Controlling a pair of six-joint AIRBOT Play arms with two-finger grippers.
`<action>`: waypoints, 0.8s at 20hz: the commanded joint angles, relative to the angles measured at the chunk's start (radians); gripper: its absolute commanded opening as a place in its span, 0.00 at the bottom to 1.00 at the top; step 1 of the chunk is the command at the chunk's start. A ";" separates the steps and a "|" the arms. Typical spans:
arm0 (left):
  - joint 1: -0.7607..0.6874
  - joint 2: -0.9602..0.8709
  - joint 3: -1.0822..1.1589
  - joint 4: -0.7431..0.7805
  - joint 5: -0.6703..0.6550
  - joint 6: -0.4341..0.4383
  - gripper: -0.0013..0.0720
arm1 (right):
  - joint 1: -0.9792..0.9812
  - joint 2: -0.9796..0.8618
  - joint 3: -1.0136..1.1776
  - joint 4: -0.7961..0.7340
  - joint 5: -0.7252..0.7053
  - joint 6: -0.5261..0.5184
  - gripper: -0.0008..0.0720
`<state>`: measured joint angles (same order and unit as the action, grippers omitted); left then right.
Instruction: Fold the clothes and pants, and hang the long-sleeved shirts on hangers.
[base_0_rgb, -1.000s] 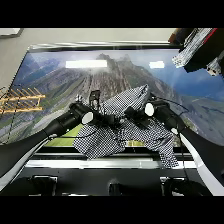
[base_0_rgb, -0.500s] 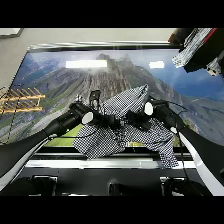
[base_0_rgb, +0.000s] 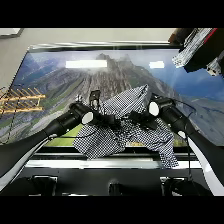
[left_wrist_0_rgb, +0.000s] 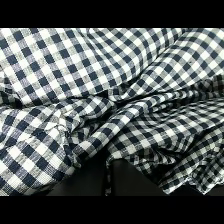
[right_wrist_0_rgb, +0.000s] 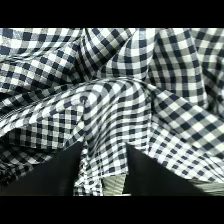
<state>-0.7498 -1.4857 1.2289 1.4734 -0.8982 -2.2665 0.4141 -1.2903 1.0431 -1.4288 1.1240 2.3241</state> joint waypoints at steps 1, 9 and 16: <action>0.000 -0.001 0.001 0.000 0.000 0.001 0.04 | 0.001 0.007 0.001 0.007 -0.043 0.003 0.54; 0.000 -0.001 0.001 0.001 0.000 0.001 0.05 | 0.001 -0.076 0.000 0.033 -0.059 -0.008 0.48; 0.028 0.015 0.082 0.000 -0.066 0.075 0.04 | -0.001 0.030 0.104 -0.126 0.110 -0.061 0.05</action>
<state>-0.7383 -1.4780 1.2575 1.4738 -0.9150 -2.2406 0.4133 -1.3037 1.0821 -1.4834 1.1316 2.3047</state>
